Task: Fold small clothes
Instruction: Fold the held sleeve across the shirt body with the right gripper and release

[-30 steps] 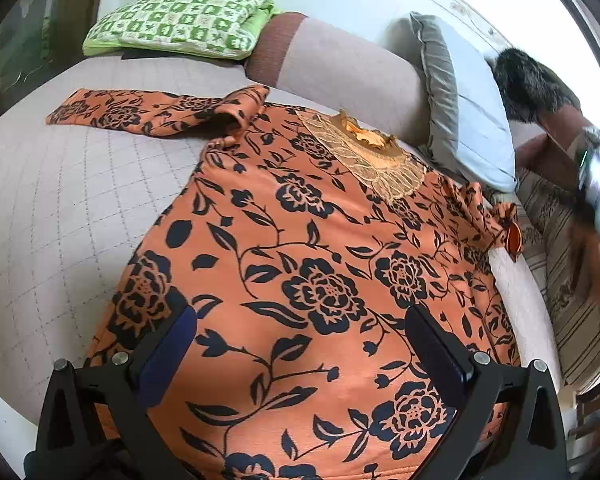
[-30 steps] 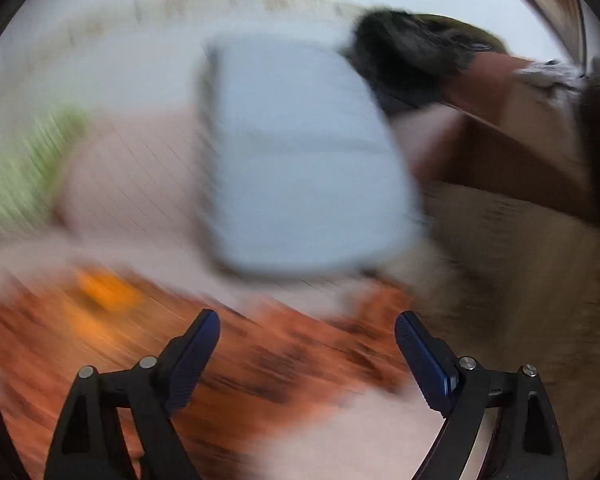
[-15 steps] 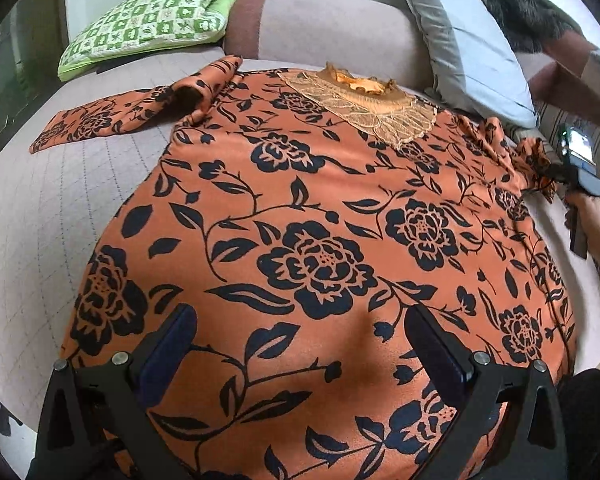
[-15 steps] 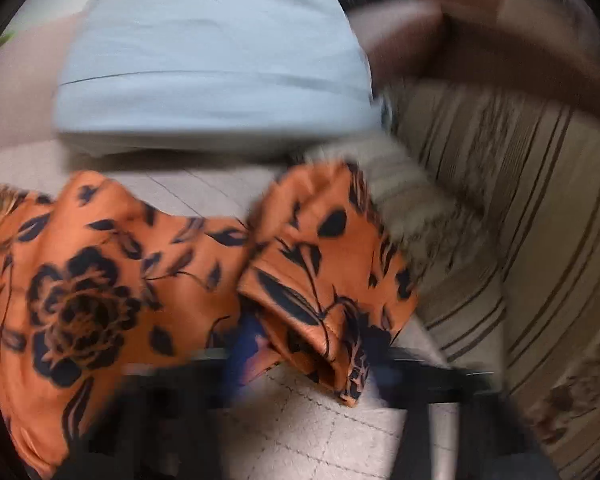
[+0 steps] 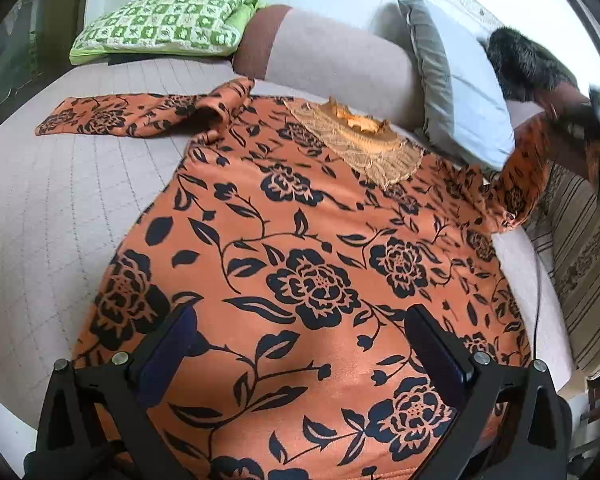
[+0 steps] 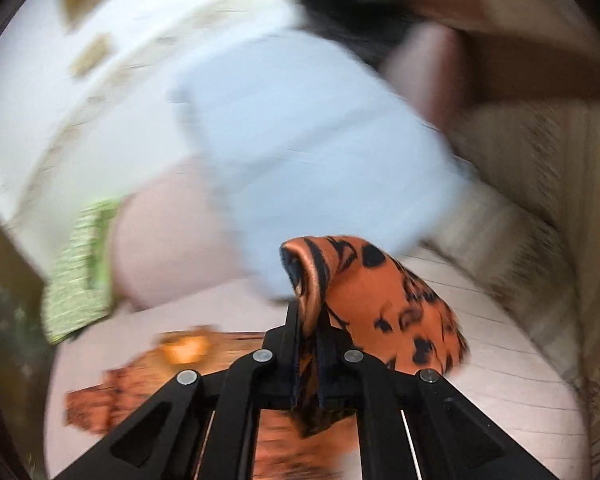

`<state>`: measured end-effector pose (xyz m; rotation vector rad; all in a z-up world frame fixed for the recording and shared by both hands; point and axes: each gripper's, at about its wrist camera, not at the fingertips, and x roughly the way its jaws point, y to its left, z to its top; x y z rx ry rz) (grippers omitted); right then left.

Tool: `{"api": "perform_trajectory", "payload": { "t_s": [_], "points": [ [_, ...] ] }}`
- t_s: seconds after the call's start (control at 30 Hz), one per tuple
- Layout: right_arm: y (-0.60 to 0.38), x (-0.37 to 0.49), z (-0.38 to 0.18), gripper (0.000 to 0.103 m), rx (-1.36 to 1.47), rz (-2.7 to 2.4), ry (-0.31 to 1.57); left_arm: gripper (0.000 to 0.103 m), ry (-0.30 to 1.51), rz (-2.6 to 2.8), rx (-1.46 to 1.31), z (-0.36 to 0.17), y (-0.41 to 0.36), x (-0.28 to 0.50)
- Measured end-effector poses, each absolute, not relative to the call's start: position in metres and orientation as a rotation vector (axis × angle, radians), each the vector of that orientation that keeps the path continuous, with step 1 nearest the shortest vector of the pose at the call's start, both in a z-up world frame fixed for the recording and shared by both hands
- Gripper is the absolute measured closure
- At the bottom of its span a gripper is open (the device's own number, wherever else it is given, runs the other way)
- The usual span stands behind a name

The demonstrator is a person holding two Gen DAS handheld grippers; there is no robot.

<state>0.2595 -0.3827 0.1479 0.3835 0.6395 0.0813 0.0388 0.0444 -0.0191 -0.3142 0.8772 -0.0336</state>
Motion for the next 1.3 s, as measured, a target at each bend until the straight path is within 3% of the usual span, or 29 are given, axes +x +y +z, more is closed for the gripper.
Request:
{"api": "perform_trajectory", "payload": {
  "t_s": [0.17,0.3,0.4,0.43,0.77,0.97,1.3],
  "points": [
    [-0.249,0.262,0.181,0.097,0.362,0.296,0.697,0.0,0.847,-0.033,-0.354,-0.013,0.059,0.032],
    [-0.147,0.291,0.126,0.094,0.341,0.431,0.854,0.0,0.839,-0.025,-0.377,-0.011,0.067,0.031],
    [-0.112,0.31,0.058,0.06,0.348,0.473,0.985,0.0,0.84,-0.014,-0.37,-0.012,0.069,0.031],
    [-0.113,0.308,0.044,0.04,0.375,0.488,0.989,0.0,0.841,-0.005,-0.366,-0.013,0.07,0.03],
    [-0.273,0.234,-0.024,0.033,0.624,0.336,0.909,0.0,0.9,0.007,-0.396,-0.017,0.07,0.055],
    [-0.366,0.193,-0.088,0.033,0.94,0.257,0.871,0.0,0.941,-0.039,-0.487,-0.024,0.068,0.137],
    [-0.365,0.186,-0.111,0.033,1.005,0.384,0.808,0.002,1.024,0.044,-0.691,-0.053,0.076,0.241]
  ]
}}
